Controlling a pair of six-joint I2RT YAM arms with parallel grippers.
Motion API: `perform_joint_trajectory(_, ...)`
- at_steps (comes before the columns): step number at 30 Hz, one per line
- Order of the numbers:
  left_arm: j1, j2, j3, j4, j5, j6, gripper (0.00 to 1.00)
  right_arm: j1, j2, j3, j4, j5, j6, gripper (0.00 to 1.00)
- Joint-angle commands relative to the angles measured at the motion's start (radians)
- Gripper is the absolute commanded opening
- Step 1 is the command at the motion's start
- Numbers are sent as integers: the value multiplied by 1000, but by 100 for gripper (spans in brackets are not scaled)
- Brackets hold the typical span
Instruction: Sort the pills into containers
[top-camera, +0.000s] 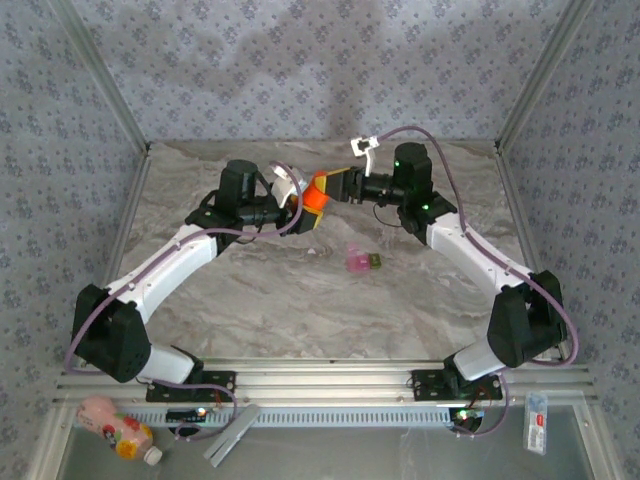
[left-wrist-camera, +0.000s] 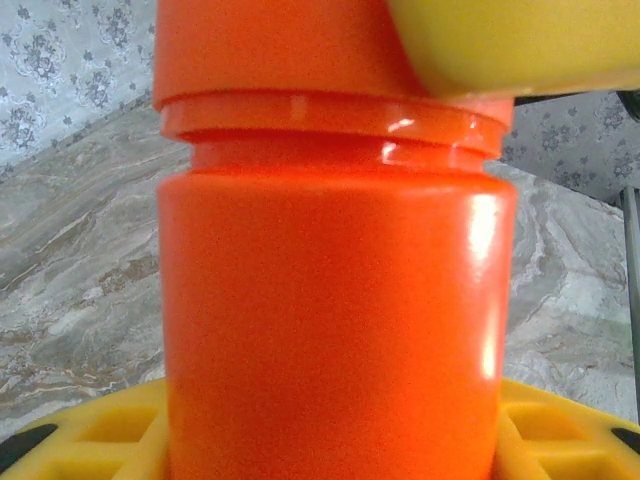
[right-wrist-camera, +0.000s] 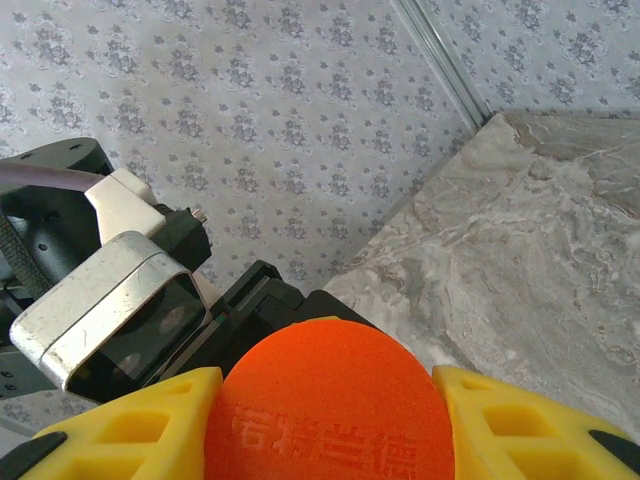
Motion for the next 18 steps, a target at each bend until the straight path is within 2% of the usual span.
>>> perform_joint_trajectory(1,-7,-23,9,-14,30,11,0,-6,-11,-14,55,-7,1,40)
perform_joint_trajectory(7,-7,-21,11,-17,31,15,0,-20,-20,1,-52,-6,-15,38)
perform_joint_trajectory(11,-5,-22,12,-20,32,18,0,-46,-21,53,-144,-63,-67,38)
perform_joint_trajectory(18,-5,-17,12,-25,31,21,0,-83,-7,88,-185,-160,-66,37)
